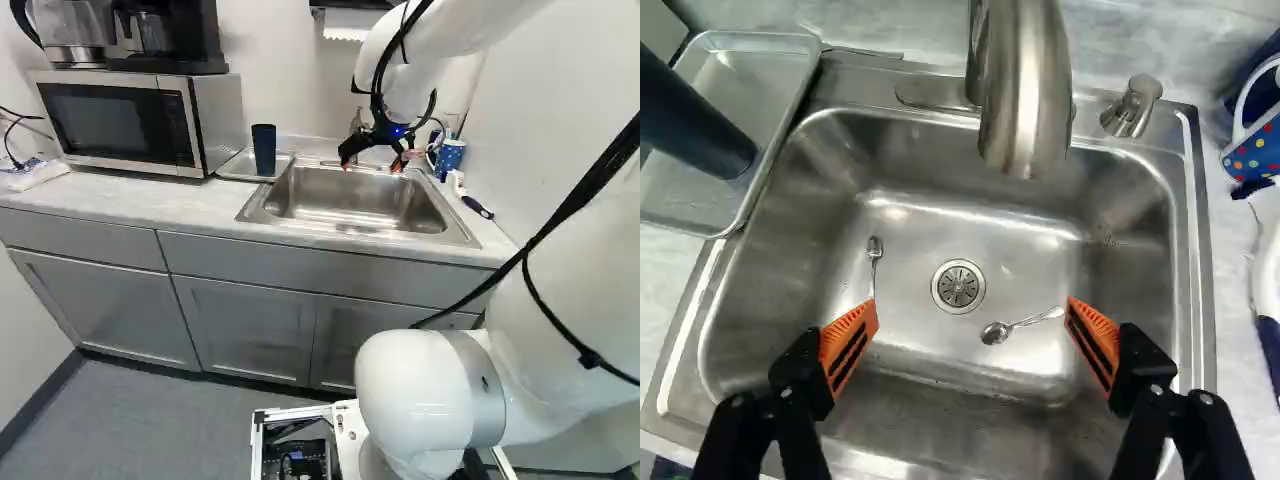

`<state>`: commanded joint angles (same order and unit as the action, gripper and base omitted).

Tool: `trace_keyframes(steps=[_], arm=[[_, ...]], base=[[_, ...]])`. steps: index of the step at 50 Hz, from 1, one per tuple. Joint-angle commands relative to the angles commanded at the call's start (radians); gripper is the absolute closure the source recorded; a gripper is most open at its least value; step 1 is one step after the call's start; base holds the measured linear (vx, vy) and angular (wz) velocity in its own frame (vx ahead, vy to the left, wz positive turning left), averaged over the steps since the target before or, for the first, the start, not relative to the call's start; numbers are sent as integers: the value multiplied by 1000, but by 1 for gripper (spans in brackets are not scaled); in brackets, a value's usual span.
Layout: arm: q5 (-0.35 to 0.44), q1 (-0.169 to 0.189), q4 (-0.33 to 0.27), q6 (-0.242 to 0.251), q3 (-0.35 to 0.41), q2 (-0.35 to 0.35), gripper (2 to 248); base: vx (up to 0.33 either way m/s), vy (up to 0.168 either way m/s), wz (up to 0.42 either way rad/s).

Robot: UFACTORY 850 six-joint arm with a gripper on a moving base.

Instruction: Rinse the cup and place it in the tray

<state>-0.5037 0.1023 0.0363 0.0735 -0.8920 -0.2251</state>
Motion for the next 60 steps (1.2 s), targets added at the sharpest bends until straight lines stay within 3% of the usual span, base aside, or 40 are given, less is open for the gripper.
trace_keyframes(steps=[60], arm=[[0, 0, 0, 0, 0, 0, 3]], base=[[-18, 2, 2]])
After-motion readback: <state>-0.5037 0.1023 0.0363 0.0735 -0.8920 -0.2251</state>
